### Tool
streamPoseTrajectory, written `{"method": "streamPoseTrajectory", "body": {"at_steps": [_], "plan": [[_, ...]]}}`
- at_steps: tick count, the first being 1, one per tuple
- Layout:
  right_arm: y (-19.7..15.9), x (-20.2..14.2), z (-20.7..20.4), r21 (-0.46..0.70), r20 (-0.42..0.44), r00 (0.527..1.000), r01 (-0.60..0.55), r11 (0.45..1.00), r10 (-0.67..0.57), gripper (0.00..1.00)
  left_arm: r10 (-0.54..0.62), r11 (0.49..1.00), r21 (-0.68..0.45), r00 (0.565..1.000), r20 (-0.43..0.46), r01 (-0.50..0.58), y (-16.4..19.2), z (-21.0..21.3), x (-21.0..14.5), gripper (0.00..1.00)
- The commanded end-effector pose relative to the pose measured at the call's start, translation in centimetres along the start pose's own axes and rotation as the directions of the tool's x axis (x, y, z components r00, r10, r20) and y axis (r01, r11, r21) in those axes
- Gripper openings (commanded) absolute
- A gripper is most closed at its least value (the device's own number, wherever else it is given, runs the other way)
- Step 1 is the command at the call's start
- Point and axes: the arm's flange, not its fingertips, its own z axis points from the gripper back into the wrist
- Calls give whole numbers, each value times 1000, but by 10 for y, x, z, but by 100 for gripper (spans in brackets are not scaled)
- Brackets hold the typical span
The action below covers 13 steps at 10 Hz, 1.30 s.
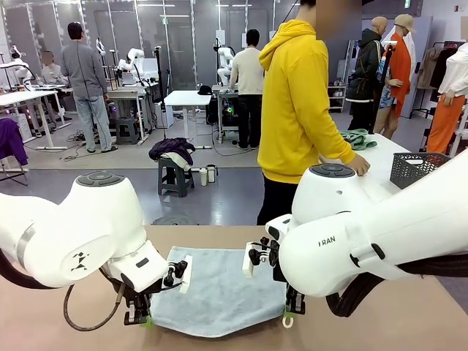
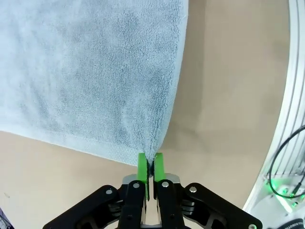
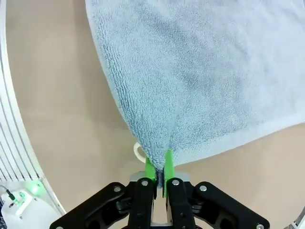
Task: Fold the towels and place them in the basket.
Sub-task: When a person lays out a Towel with hook on the table, fold it in half twice.
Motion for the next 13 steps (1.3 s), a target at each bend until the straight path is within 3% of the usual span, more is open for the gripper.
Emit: {"method": "streamPoseTrajectory", "body": {"at_steps": [1, 5, 6, 13], "plan": [[-1, -2, -7, 1, -11, 1000, -6, 1000, 7, 0, 0, 1000, -2, 1000, -1, 0, -1, -1, 0, 0], [-1, -2, -7, 1, -11, 1000, -6, 1000, 7, 0, 0, 1000, -2, 1000, -1, 0, -1, -1, 0, 0], [0, -1, -5, 9, -9, 1000, -2, 1000, 2, 8, 1, 1000, -1, 1000, -1, -1, 0, -1, 0, 7], [-95, 28, 31, 150, -24, 979, 202, 968, -200, 8, 80, 996, -34, 996, 33, -79, 110, 43, 26, 7]]}}
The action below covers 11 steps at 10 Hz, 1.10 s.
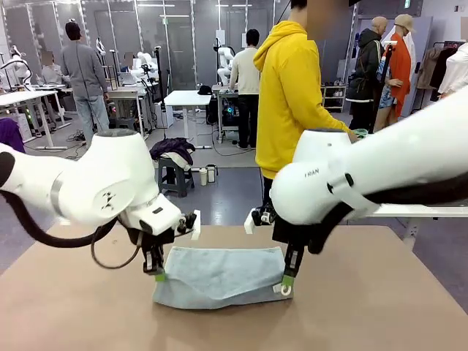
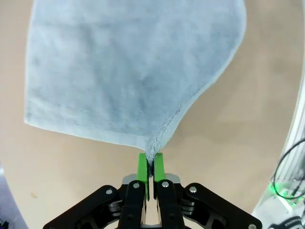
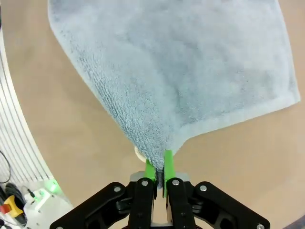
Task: Fold the towels and place them in the basket.
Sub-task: When a person lays out a Towel with hook on the table, fold it in half twice.
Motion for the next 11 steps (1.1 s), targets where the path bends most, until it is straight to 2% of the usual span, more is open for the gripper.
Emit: {"method": "streamPoseTrajectory", "body": {"at_steps": [1, 4, 6, 8, 9, 11], "plan": [[-25, 29, 4, 42, -7, 998, 68, 997, -68, 8, 32, 999, -24, 999, 2, -32, 37, 5, 15, 7], [-64, 53, 7, 38, -26, 991, 133, 990, -132, 8, 73, 997, -26, 997, -11, -73, 80, 6, 29, 7], [-86, 58, 8, 18, -31, 982, 188, 982, -188, 8, 112, 993, -39, 993, -25, -113, 106, 0, 34, 7], [-95, 55, 5, 16, -30, 978, 207, 978, -207, 8, 133, 990, -51, 991, -27, -134, 115, -6, 35, 7], [-93, 53, 6, 28, -12, 987, 158, 987, -158, 8, 93, 993, -63, 995, -33, -95, 112, -5, 34, 7], [-95, 51, 5, 20, -6, 984, 179, 984, -179, 8, 113, 993, -45, 994, 2, -113, 111, -8, 29, 7]]}}
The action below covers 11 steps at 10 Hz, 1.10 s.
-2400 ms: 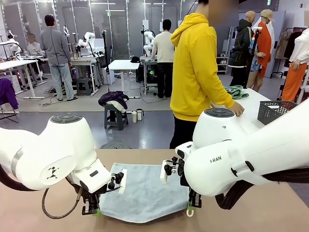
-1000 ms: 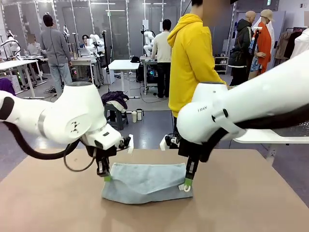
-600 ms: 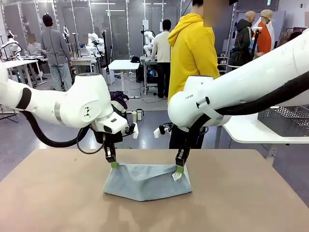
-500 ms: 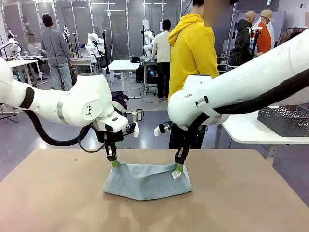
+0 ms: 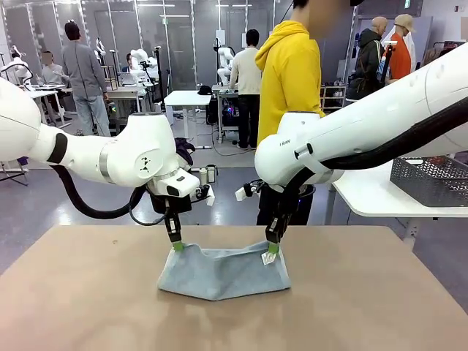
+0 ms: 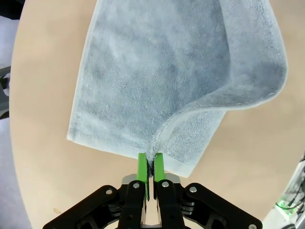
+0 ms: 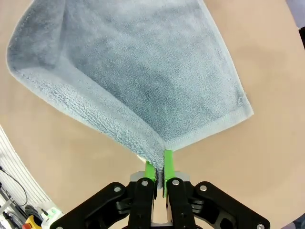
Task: Fold the towels and place them in the basket.
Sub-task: When a person lays out a Towel with hook on the table, fold it in half twice.
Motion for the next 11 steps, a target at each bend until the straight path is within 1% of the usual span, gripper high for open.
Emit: {"method": "streamPoseTrajectory", "body": {"at_steps": [1, 3, 4, 5, 6, 9, 11], "plan": [[0, 0, 1, -3, -1, 1000, 2, 1000, -2, 8, 3, 1000, 11, 1000, 2, -3, 0, 2, -3, 7], [1, 0, 0, 1, 0, 1000, -1, 1000, 1, 8, 0, 1000, 0, 1000, 1, 0, 0, 0, 0, 7], [-6, 8, 1, 18, 12, 1000, 26, 999, -27, 8, 38, 999, -11, 999, 18, -38, 10, 3, 3, 7], [-21, 19, 0, 58, -19, 997, 70, 996, -69, 8, 27, 998, -57, 999, 20, -26, 23, 0, 9, 7], [-32, 24, -1, 79, -32, 994, 106, 991, -104, 8, 41, 996, -74, 999, 15, -40, 33, -2, 10, 7], [-59, 33, -16, 124, -91, 980, 185, 975, -175, 8, 125, 984, -124, 992, -22, -126, 56, -16, 5, 7], [-69, 31, -25, 143, -142, 968, 224, 964, -204, 8, 190, 972, -132, 980, -53, -196, 61, -21, -3, 7]]}}
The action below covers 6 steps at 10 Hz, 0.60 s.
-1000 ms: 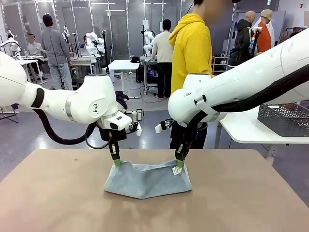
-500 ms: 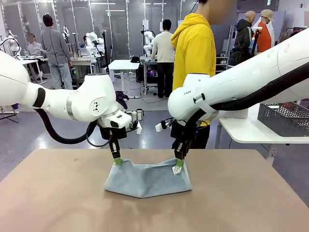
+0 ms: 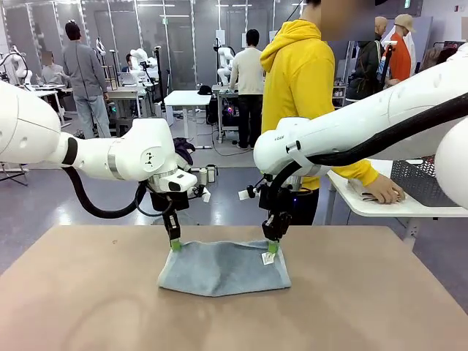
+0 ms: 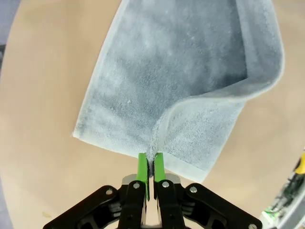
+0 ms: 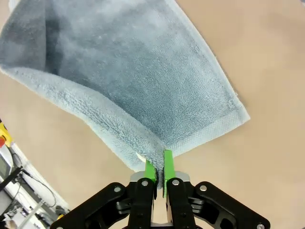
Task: Fold the towels and place them in the basket.
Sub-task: When a person lays out a Towel with hook on the table, fold it in half twice.
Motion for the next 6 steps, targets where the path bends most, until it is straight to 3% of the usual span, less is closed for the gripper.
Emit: {"method": "streamPoseTrajectory", "body": {"at_steps": [1, 6], "plan": [[-8, 9, 4, 14, -37, 998, 54, 998, -54, 8, 72, 997, -33, 997, -23, -72, 6, 6, 1, 7], [-34, 7, -8, 22, -59, 988, 145, 989, -143, 8, 142, 988, -52, 988, -67, -146, 24, -10, -6, 7]]}}
